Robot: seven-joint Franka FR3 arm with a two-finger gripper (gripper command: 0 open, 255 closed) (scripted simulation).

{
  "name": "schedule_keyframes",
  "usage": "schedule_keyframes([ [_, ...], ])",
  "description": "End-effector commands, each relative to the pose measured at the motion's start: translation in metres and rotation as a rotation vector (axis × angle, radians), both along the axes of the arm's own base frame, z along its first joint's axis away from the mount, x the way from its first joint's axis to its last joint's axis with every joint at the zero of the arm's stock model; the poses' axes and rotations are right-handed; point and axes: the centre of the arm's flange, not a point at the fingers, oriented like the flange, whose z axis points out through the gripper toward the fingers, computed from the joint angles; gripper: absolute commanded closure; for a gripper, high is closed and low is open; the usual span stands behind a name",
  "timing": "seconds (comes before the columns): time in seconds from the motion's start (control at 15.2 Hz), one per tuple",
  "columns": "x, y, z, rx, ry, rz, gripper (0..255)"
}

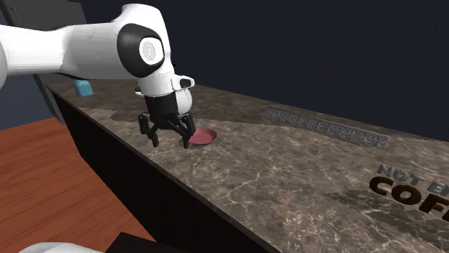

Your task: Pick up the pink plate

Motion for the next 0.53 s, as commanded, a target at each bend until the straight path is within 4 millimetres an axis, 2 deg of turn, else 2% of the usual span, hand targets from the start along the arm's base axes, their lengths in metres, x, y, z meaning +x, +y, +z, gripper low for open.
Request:
schedule_keyframes([
  [0.0,0.000,0.000,0.000,0.000,0.000,0.000,0],
  [0.46,0.092,-0.047,-0.014,0.117,0.032,0.122,0],
])
